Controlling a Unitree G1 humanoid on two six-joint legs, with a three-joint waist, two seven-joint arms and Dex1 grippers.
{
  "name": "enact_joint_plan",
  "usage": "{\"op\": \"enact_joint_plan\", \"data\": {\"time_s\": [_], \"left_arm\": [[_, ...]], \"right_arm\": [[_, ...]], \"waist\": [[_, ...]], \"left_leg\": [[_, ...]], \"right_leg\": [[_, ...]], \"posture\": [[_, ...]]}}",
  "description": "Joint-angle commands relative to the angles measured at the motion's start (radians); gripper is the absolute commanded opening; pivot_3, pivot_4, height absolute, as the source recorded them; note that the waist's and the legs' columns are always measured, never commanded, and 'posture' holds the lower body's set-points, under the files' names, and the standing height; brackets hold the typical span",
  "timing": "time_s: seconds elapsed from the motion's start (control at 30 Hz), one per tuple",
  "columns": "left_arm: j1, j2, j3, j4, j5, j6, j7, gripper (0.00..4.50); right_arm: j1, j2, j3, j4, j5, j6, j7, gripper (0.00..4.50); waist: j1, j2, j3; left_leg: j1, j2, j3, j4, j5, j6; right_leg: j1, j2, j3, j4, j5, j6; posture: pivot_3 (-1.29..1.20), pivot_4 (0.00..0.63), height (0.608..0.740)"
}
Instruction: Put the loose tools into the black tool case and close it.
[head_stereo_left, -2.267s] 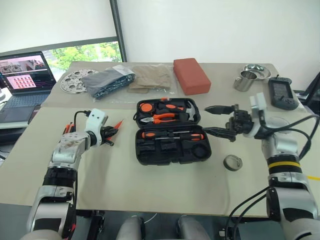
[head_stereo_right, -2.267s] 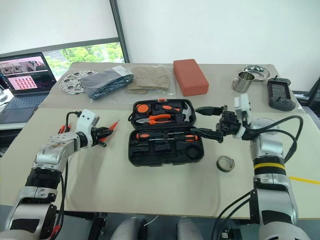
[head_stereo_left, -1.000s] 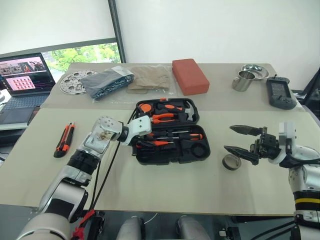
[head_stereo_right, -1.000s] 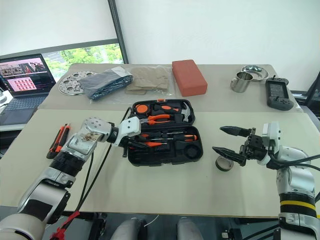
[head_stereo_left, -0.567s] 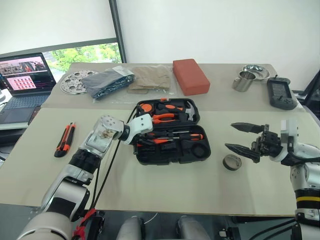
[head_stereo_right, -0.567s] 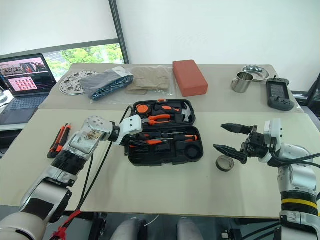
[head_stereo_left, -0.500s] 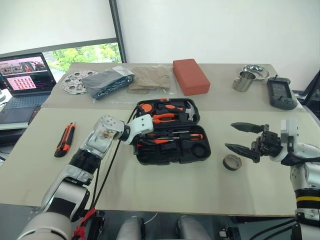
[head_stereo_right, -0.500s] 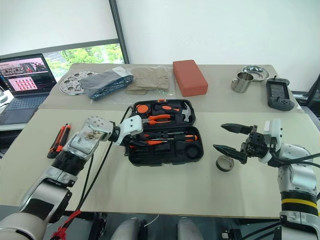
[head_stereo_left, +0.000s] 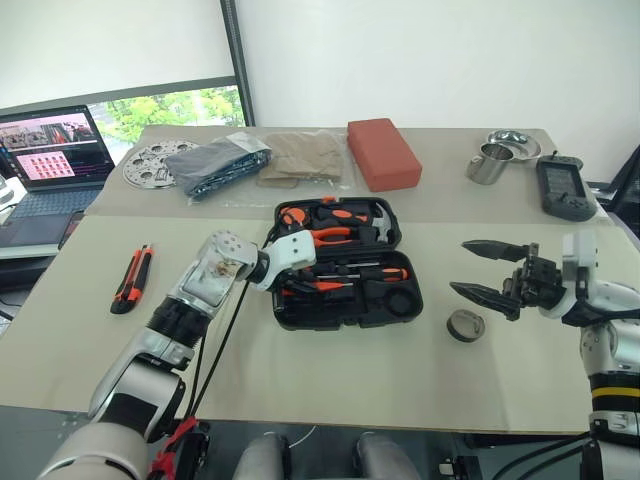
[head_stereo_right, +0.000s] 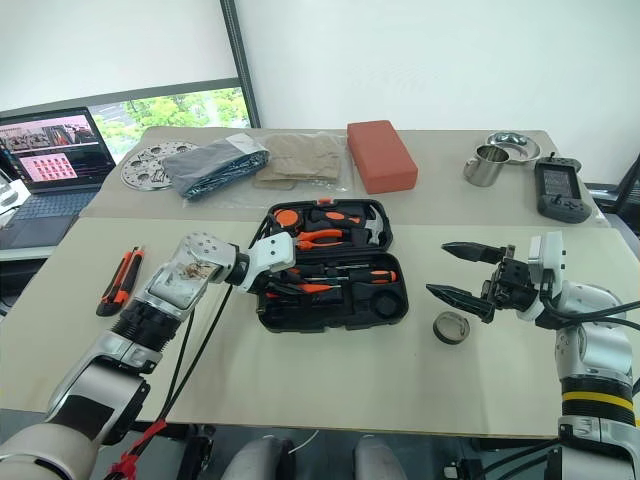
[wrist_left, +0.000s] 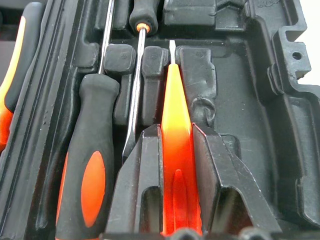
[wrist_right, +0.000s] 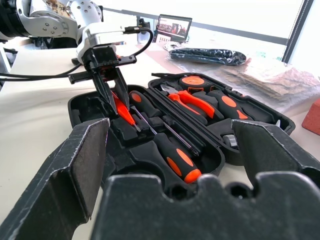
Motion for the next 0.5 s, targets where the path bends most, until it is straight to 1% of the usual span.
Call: {"op": "enact_joint_plan", "data": {"time_s": [0.03, 0.4, 0.47, 0.5], "left_arm": [[0.003, 0.014, -0.047, 0.001, 0.027, 0.017, -0.034, 0.42], [-0.013, 0.004, -0.069, 0.019, 0.044, 0.031, -0.037, 0.42], [-0.016, 0.000, -0.062, 0.022, 0.039, 0.031, -0.030, 1.42], [-0.017, -0.002, -0.059, 0.024, 0.038, 0.032, -0.027, 1.64]], "right_arm": [[-0.010, -0.021, -0.013, -0.029, 0.007, 0.000, 0.001, 4.50], [-0.001, -0.017, -0.013, -0.053, 0.009, 0.006, -0.015, 4.50], [0.001, -0.017, -0.013, -0.059, 0.009, 0.009, -0.018, 4.50], [0.002, -0.016, -0.013, -0.062, 0.010, 0.011, -0.020, 4.50]], "waist": [[-0.002, 0.000, 0.000], [-0.004, 0.001, 0.000], [-0.004, 0.001, 0.000], [-0.004, 0.001, -0.001]], "left_leg": [[0.000, 0.000, 0.000, 0.000, 0.000, 0.000], [0.000, 0.000, 0.000, 0.000, 0.000, 0.000], [0.000, 0.000, 0.000, 0.000, 0.000, 0.000], [0.000, 0.000, 0.000, 0.000, 0.000, 0.000]], "right_leg": [[0.000, 0.000, 0.000, 0.000, 0.000, 0.000], [0.000, 0.000, 0.000, 0.000, 0.000, 0.000], [0.000, 0.000, 0.000, 0.000, 0.000, 0.000], [0.000, 0.000, 0.000, 0.000, 0.000, 0.000]], "posture": [[0.00, 0.150, 0.740], [0.00, 0.150, 0.740], [0.00, 0.150, 0.740], [0.00, 0.150, 0.740]]}}
